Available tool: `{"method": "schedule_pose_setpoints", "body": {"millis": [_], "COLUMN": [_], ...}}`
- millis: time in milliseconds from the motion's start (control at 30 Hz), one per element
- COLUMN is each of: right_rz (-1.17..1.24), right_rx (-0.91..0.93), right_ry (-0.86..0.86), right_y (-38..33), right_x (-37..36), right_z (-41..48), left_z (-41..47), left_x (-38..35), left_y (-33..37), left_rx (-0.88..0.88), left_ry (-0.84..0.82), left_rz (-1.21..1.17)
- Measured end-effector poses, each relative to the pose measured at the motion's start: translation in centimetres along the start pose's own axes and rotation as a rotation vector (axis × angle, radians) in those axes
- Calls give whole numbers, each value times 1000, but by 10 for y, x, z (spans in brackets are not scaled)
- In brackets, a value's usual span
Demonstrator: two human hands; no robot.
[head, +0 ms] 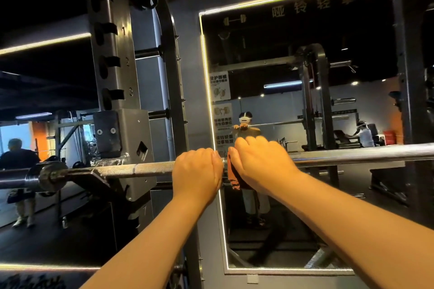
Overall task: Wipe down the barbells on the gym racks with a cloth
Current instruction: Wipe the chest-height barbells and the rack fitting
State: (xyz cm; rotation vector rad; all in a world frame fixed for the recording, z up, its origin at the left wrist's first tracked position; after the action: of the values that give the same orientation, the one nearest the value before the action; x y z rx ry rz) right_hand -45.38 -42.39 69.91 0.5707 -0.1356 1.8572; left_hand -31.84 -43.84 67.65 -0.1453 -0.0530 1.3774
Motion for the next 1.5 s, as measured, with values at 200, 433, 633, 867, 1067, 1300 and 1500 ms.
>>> {"method": "schedule_pose_setpoints", "body": {"millis": [200,433,633,867,1067,1300,1500], "right_rz": [-81,-51,56,-8,23,-42,-172], "right_rx": [-28,6,46,7,16,22,-205], "right_ry": [187,185,77,66,82,188,316], "right_y": [-6,-6,2,22,-19,50,49], "right_x": [-15,-13,-7,5,-12,-1,3], "right_z": [-22,-18,-16,-20,-5,-34,-34], "left_z": [-1,1,-2,2,2,1,0], "left_x": [-2,-1,-3,0,4,-3,-6], "left_y": [-1,-1,-3,3,5,-1,-1], "left_rx": [-7,7,15,-9,-94,-15,-43], "left_ry": [-18,2,-8,-6,-43,-33,-133], "left_rz": [12,-8,-31,8,14,-20,50]}}
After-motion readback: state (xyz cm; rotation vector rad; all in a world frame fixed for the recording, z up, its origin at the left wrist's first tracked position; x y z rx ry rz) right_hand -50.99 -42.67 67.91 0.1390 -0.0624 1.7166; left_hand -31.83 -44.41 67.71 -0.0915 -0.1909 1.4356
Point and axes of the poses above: each hand's wrist, its own z-axis towards the middle knuckle, its own x-axis out of the back of the hand, y = z × x, the point moved 6 cm from there along z, towards the middle knuckle, and after that the axes turned 15 degrees about y, right-handed, at the moved point
